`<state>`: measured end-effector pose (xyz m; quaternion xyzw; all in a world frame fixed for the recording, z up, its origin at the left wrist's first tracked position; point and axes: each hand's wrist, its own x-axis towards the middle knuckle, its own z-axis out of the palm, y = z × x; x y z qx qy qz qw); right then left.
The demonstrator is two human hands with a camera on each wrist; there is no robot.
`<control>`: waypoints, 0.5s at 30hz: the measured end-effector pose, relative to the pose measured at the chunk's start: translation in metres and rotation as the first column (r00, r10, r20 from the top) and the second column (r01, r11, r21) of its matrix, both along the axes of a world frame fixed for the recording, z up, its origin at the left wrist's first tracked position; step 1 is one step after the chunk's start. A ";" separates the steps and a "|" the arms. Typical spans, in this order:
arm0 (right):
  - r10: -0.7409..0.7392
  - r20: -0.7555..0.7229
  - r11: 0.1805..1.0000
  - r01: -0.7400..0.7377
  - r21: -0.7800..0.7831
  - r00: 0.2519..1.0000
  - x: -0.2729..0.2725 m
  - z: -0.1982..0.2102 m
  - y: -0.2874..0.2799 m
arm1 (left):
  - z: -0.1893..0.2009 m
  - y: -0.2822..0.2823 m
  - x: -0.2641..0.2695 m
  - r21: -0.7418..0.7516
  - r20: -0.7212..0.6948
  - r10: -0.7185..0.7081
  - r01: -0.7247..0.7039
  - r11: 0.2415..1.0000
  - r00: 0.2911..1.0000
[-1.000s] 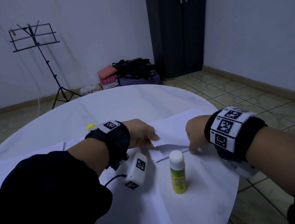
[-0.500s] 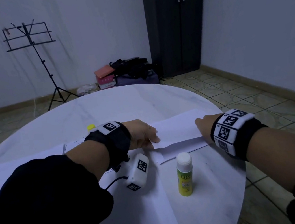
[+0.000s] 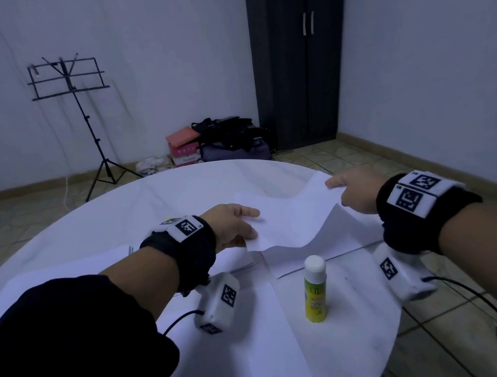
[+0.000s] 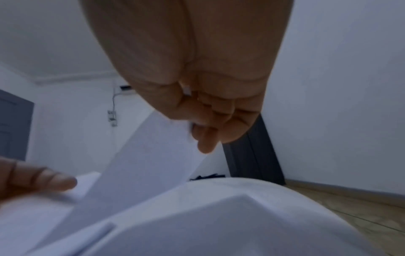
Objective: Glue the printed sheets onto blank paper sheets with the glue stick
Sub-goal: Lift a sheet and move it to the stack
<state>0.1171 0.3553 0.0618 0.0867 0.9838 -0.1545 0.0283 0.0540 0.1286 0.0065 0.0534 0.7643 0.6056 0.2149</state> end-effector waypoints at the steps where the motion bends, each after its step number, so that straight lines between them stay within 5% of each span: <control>1: -0.003 -0.034 1.000 0.003 -0.020 0.999 0.005 0.006 -0.004 | 0.003 -0.004 0.003 -0.023 -0.046 0.027 -0.028 0.999 0.999; 6: 0.070 -0.150 0.988 -0.089 -0.125 0.986 0.037 0.033 -0.028 | 0.020 -0.032 0.022 -0.033 -0.224 0.164 -0.175 0.984 0.961; 15: 0.030 -0.315 0.938 -0.135 -0.319 0.949 0.097 0.027 -0.086 | 0.028 -0.112 0.086 -0.099 -0.233 0.154 -0.181 0.979 0.960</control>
